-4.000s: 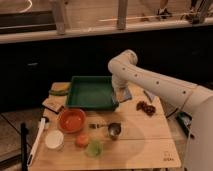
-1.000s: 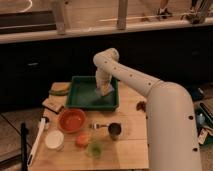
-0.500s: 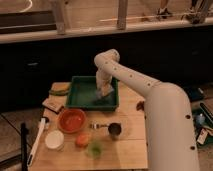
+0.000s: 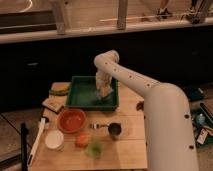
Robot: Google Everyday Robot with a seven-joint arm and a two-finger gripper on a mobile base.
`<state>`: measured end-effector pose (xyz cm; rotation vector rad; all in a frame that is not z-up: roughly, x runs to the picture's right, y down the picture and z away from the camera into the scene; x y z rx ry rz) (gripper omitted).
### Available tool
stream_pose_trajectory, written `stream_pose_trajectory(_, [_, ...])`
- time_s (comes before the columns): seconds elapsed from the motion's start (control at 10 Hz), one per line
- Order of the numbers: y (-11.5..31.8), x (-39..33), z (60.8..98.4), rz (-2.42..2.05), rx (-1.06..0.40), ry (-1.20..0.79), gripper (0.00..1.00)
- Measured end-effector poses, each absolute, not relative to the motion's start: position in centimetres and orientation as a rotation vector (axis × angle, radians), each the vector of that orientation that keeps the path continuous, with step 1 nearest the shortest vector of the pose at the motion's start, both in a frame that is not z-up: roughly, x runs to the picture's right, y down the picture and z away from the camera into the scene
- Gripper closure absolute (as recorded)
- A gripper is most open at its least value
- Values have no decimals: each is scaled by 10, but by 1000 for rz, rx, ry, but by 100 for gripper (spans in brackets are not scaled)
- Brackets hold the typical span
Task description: Wipe tray with sponge
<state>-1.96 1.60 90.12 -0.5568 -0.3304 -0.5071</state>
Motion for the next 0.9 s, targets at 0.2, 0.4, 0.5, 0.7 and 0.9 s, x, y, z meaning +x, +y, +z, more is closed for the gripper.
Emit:
stream_pose_trajectory(0.2, [19, -19, 901, -529, -555, -343, 94])
stream_pose_trajectory(0.4, [18, -17, 902, -530, -554, -345, 89])
stream_pose_trajectory(0.5, [18, -17, 903, -533, -553, -346, 88])
stream_pose_trajectory(0.7, [18, -16, 904, -538, -550, -349, 86])
stream_pose_trajectory(0.9, [20, -17, 903, -549, -548, -353, 78])
